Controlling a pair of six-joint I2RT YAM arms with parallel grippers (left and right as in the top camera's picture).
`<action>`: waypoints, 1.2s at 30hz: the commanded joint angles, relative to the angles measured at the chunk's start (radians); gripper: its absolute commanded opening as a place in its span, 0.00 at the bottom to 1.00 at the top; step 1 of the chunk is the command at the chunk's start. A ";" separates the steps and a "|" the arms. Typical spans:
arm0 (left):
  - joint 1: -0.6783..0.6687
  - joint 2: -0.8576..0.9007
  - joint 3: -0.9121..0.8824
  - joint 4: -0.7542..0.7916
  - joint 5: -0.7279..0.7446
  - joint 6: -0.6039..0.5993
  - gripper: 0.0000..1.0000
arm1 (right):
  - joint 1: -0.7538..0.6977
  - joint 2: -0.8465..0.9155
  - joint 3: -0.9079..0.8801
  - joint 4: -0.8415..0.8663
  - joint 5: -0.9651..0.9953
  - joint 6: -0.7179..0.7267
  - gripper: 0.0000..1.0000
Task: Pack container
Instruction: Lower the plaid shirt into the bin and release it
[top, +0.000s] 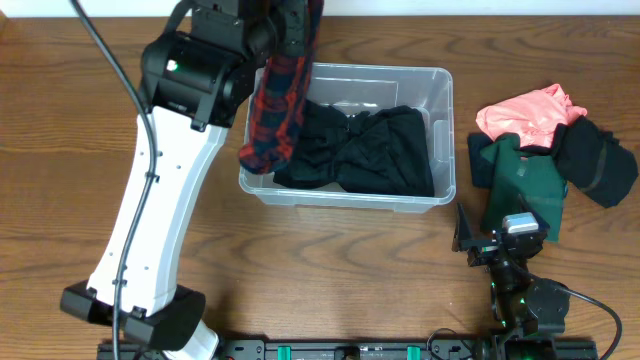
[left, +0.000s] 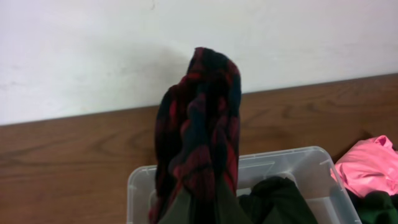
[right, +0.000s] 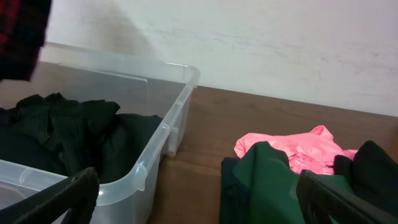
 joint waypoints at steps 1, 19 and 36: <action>-0.009 0.001 -0.002 0.006 -0.015 -0.032 0.06 | -0.006 -0.006 -0.004 -0.001 0.003 -0.013 0.99; -0.111 0.014 -0.003 -0.065 -0.140 0.022 0.06 | -0.006 -0.006 -0.004 -0.001 0.003 -0.013 0.99; -0.111 0.009 -0.003 -0.092 -0.334 0.026 0.06 | -0.006 -0.006 -0.004 -0.001 0.003 -0.013 0.99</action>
